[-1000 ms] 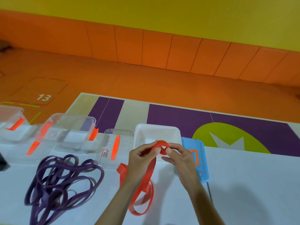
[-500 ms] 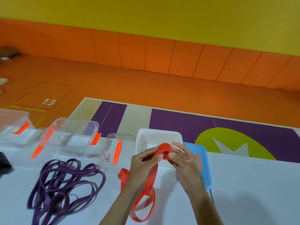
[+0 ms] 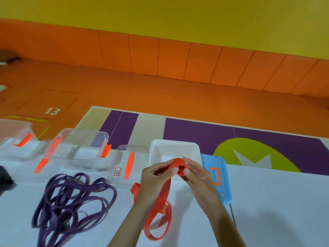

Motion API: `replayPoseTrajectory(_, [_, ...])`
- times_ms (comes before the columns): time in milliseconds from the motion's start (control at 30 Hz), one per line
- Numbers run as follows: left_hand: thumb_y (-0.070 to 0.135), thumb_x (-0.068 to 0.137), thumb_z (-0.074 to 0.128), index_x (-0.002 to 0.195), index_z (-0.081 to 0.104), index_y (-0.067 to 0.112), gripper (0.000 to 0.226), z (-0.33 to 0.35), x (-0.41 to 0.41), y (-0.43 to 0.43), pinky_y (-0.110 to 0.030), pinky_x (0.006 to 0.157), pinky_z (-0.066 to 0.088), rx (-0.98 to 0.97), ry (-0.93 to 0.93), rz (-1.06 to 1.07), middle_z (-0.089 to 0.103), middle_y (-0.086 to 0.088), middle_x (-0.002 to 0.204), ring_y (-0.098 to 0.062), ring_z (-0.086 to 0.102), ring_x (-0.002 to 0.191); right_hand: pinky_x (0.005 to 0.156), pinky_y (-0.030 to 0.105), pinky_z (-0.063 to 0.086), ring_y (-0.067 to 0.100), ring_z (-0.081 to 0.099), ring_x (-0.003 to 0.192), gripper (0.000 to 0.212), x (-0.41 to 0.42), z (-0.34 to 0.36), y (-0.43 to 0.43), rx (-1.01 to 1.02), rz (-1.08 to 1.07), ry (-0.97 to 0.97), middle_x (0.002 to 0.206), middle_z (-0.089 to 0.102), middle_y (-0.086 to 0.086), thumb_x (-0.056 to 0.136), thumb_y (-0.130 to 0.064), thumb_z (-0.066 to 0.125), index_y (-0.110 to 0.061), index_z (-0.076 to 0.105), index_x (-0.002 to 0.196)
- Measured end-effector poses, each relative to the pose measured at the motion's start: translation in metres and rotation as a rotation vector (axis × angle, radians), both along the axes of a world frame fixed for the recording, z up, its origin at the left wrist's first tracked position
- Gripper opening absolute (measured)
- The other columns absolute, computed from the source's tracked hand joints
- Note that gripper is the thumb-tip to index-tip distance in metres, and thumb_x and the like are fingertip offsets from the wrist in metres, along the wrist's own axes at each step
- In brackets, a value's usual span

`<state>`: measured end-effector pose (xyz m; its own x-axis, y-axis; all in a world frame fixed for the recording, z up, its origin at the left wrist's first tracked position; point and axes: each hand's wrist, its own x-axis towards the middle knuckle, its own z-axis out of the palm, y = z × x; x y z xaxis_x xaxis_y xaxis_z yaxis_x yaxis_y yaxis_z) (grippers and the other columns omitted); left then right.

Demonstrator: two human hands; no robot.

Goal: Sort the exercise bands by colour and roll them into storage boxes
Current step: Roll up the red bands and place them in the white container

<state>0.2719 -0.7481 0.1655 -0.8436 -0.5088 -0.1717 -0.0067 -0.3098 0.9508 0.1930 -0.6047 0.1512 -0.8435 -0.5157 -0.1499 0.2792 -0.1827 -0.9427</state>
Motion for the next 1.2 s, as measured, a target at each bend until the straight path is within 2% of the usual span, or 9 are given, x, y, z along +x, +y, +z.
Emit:
replayPoseTrajectory(133, [0.002, 0.085, 0.083, 0.105, 0.082, 0.02, 0.027, 0.0, 0.001, -0.005, -0.014, 0.079, 0.056, -0.024, -0.007, -0.011, 0.082, 0.004, 0.101, -0.01, 0.077, 0.097, 0.103, 0.04, 0.056, 0.036, 0.071, 0.117, 0.047, -0.006, 0.013, 0.002, 0.084, 0.082, -0.004, 0.121, 0.074, 0.018, 0.081, -0.03, 0.088, -0.007, 0.073, 0.12])
replayPoseTrajectory(267, [0.0, 0.085, 0.082, 0.108, 0.082, 0.014, 0.027, 0.001, 0.001, -0.007, -0.015, 0.079, 0.056, -0.01, 0.012, -0.017, 0.082, 0.003, 0.102, -0.01, 0.078, 0.096, 0.101, 0.043, 0.057, 0.034, 0.075, 0.106, 0.038, -0.006, 0.016, -0.006, 0.126, 0.005, -0.006, 0.11, 0.077, 0.018, 0.079, -0.031, 0.084, -0.007, 0.078, 0.108])
replayPoseTrajectory(467, [0.004, 0.087, 0.081, 0.111, 0.081, 0.016, 0.027, -0.003, -0.001, -0.007, -0.017, 0.083, 0.057, 0.025, 0.019, -0.048, 0.082, 0.002, 0.106, -0.012, 0.077, 0.101, 0.103, 0.043, 0.053, 0.027, 0.073, 0.108, 0.029, -0.002, 0.01, -0.014, 0.069, -0.017, -0.067, 0.111, 0.076, 0.017, 0.083, -0.03, 0.078, -0.01, 0.08, 0.103])
replayPoseTrajectory(567, [0.007, 0.083, 0.086, 0.105, 0.083, 0.021, 0.026, -0.009, -0.003, -0.018, -0.022, 0.086, 0.058, -0.084, -0.003, -0.064, 0.082, 0.001, 0.103, -0.017, 0.077, 0.1, 0.099, 0.036, 0.053, 0.026, 0.073, 0.11, 0.028, -0.009, 0.01, -0.003, 0.2, 0.062, 0.023, 0.111, 0.078, 0.01, 0.084, -0.032, 0.082, -0.019, 0.08, 0.109])
replayPoseTrajectory(667, [0.013, 0.079, 0.091, 0.104, 0.084, 0.023, 0.028, -0.01, -0.004, -0.035, -0.036, 0.092, 0.06, -0.27, -0.004, -0.213, 0.082, 0.0, 0.102, -0.025, 0.076, 0.099, 0.098, 0.036, 0.056, 0.031, 0.074, 0.107, 0.033, -0.027, 0.019, 0.014, 0.312, 0.221, 0.143, 0.11, 0.078, 0.009, 0.084, -0.02, 0.085, -0.021, 0.078, 0.116])
replayPoseTrajectory(800, [0.016, 0.08, 0.091, 0.108, 0.084, 0.017, 0.029, 0.0, -0.013, -0.047, -0.033, 0.096, 0.06, -0.426, 0.04, -0.375, 0.08, 0.003, 0.107, -0.017, 0.076, 0.104, 0.096, 0.037, 0.058, 0.027, 0.078, 0.097, 0.031, -0.039, 0.038, 0.014, 0.436, 0.365, 0.248, 0.102, 0.08, 0.007, 0.08, -0.016, 0.09, -0.018, 0.079, 0.109])
replayPoseTrajectory(933, [0.018, 0.089, 0.082, 0.119, 0.081, 0.023, 0.03, 0.0, -0.019, -0.048, -0.025, 0.104, 0.054, -0.407, 0.079, -0.324, 0.074, 0.012, 0.125, -0.008, 0.066, 0.124, 0.085, 0.028, 0.058, 0.027, 0.078, 0.094, 0.033, -0.037, 0.035, 0.008, 0.334, 0.185, 0.25, 0.1, 0.08, 0.008, 0.075, -0.014, 0.09, -0.015, 0.081, 0.107])
replayPoseTrajectory(1067, [0.027, 0.103, 0.065, 0.138, 0.067, 0.039, 0.038, -0.006, -0.016, -0.039, -0.016, 0.105, 0.044, -0.388, 0.041, -0.395, 0.064, 0.015, 0.129, -0.005, 0.059, 0.128, 0.097, 0.043, 0.06, 0.029, 0.078, 0.095, 0.04, -0.03, 0.021, 0.006, 0.234, 0.042, 0.171, 0.101, 0.08, 0.011, 0.07, -0.017, 0.09, -0.014, 0.081, 0.109])
replayPoseTrajectory(1200, [0.027, 0.096, 0.07, 0.134, 0.071, 0.031, 0.038, -0.004, -0.022, -0.024, -0.024, 0.112, 0.045, -0.204, 0.083, -0.24, 0.07, 0.009, 0.133, -0.007, 0.062, 0.129, 0.103, 0.048, 0.056, 0.034, 0.075, 0.105, 0.039, -0.019, 0.006, -0.004, 0.083, -0.04, 0.108, 0.11, 0.078, 0.016, 0.074, -0.016, 0.091, -0.016, 0.081, 0.112])
